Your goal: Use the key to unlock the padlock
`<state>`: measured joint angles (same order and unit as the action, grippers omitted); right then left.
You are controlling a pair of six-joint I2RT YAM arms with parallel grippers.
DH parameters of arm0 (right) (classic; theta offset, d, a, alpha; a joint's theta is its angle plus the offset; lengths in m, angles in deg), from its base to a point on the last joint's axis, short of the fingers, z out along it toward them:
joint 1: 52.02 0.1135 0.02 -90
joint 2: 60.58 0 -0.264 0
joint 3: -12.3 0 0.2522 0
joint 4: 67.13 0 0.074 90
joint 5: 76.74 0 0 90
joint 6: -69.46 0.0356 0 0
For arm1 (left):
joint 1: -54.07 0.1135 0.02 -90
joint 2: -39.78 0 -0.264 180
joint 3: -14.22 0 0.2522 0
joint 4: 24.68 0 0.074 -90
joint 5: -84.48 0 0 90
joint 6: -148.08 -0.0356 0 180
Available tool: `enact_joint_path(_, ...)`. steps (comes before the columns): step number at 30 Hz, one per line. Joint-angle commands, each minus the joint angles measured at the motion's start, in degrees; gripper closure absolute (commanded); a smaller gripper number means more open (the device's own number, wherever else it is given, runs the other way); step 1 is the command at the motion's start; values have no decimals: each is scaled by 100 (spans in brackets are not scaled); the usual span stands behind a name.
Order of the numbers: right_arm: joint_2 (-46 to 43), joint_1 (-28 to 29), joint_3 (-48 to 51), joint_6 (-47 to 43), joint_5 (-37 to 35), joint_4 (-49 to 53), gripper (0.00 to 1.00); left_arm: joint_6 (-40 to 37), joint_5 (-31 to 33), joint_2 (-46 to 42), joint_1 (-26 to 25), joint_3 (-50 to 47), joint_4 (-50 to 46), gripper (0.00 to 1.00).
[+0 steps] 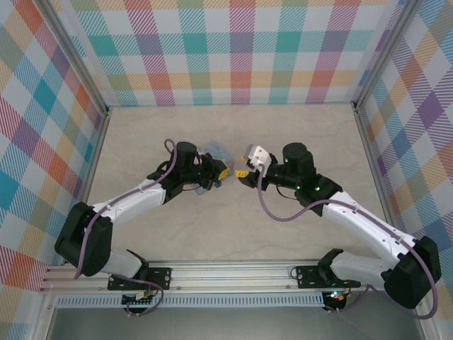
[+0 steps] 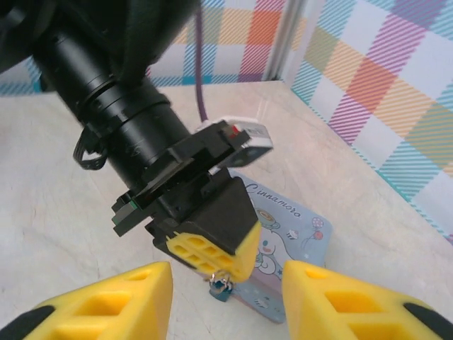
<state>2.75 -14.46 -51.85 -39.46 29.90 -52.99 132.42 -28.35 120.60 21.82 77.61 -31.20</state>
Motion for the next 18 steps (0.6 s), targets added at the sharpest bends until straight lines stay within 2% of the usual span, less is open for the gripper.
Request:
enact_joint_path(1,-145,-250,172,2066,249,-325,51,-847,941,-364,-53,31,164,100)
enact_joint_path(6,-24,-563,403,4336,1025,-879,45,-1218,1414,-626,-58,53,658,100)
enact_joint_path(10,233,-592,642,5721,1461,-1872,44,-1486,1788,-826,-97,-115,1264,100)
enact_joint_path(14,641,-590,426,6428,1739,-2246,46,-1631,1886,-873,-132,-166,1607,100)
enact_joint_path(18,1157,-575,62,6626,2039,-2384,51,-1678,1907,-861,-193,-138,1613,100)
